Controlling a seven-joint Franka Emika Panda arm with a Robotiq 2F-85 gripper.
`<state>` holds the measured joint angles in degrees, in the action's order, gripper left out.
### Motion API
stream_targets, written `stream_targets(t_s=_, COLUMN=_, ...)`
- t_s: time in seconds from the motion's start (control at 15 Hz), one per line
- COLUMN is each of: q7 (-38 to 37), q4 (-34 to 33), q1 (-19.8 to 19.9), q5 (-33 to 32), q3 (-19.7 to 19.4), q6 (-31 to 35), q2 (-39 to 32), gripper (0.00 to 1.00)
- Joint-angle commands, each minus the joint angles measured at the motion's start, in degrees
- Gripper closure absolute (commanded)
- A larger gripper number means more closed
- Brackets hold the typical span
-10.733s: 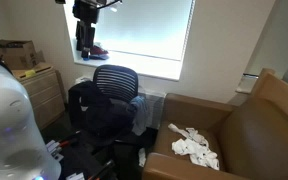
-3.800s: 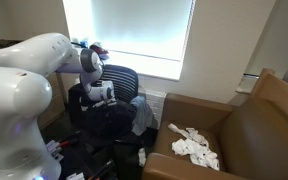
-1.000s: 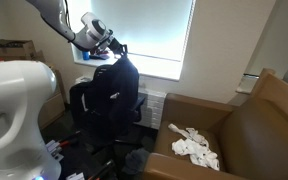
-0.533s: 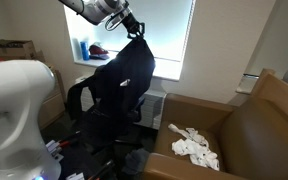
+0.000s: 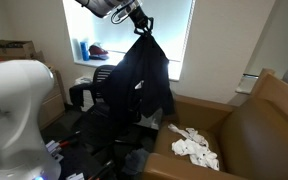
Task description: Pick the black garment on the chair, put it on the sofa then move the black chair
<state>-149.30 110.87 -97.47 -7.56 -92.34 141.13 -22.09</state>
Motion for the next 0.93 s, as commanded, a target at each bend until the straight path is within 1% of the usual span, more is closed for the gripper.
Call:
stream_targets(t_s=0.0, q7=0.0, q4=-4.9, q1=7.6, q5=11.1, q3=1.6, q6=0.3, q2=-5.3, gripper=0.98)
stream_targets(t_s=0.07, q7=0.1, q4=-8.0, q1=10.0, q5=13.3, q3=1.9, q6=-2.2, q2=-4.9, gripper=0.98)
stream_targets(t_s=0.13, q7=0.1, q4=-10.9, q1=11.6, q5=15.3, q3=1.0, q6=-5.2, q2=-4.8, gripper=0.98)
stream_targets(t_s=0.2, q7=0.1, q4=-13.1, q1=13.8, q5=18.0, q3=0.9, q6=-7.1, q2=-5.7, gripper=0.98)
stream_targets(t_s=0.27, q7=0.1, q4=-15.7, q1=15.5, q5=20.5, q3=-0.1, q6=-10.0, q2=-6.3, gripper=0.98)
stream_targets(t_s=0.4, q7=0.1, q4=-21.4, q1=20.6, q5=26.4, q3=-1.3, q6=-15.9, q2=-8.0, gripper=0.98)
stream_targets(t_s=0.53, q7=0.2, q4=-26.9, q1=27.0, q5=32.4, q3=-1.9, q6=-21.4, q2=-9.2, gripper=0.98)
stream_targets(t_s=0.73, q7=0.3, q4=-34.4, q1=38.6, q5=42.8, q3=-3.1, q6=-29.1, q2=-12.4, gripper=0.98)
stream_targets(t_s=0.87, q7=0.3, q4=-37.3, q1=46.3, q5=51.1, q3=-4.7, q6=-31.9, q2=-16.0, gripper=0.98)
